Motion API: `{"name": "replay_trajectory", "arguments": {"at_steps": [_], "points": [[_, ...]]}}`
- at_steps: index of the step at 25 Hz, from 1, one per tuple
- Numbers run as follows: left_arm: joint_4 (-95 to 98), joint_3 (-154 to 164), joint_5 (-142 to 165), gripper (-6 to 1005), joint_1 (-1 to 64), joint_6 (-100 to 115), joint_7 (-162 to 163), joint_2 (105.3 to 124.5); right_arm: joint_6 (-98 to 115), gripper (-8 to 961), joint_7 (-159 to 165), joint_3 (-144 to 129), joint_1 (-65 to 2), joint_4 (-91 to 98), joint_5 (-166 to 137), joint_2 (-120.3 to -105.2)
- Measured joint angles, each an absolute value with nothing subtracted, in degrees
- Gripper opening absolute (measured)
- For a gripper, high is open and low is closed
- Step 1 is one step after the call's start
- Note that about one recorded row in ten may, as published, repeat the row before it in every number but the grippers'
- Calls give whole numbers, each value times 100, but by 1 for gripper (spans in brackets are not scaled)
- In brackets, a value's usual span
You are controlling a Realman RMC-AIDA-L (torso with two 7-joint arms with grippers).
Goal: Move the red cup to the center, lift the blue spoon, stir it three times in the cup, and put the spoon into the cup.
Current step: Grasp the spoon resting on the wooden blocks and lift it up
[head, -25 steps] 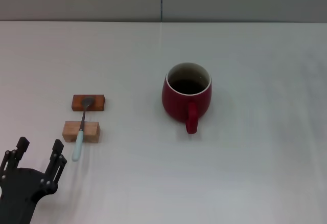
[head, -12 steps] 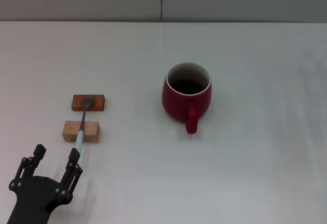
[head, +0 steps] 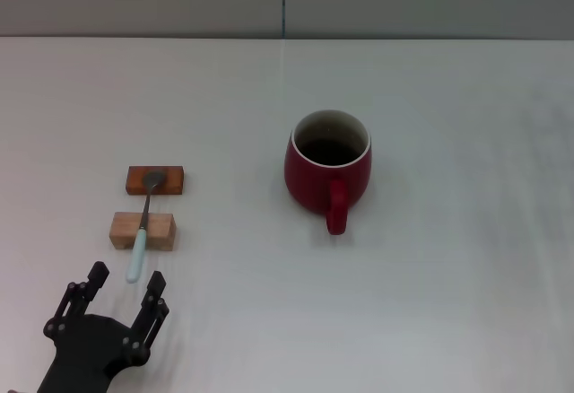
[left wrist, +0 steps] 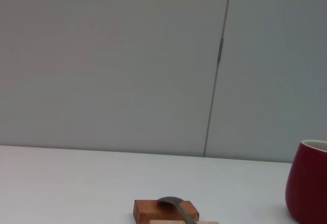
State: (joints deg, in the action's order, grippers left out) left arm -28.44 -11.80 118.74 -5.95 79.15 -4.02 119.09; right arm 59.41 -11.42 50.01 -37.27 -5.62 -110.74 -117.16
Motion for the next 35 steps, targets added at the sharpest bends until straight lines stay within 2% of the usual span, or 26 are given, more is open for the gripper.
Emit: {"name": "replay_trajectory", "arguments": {"at_steps": [25,35], "points": [[-2857,-1231,11469,677,-86,7467,-439,11909,5951,43,-1142,5003,-3711,-591,-11074,-11716],[-2872,-1211,11424,675,-85,7420,-448,11909,5959,43,-1142,5001,-3715,-589,-11074,-11716]]}}
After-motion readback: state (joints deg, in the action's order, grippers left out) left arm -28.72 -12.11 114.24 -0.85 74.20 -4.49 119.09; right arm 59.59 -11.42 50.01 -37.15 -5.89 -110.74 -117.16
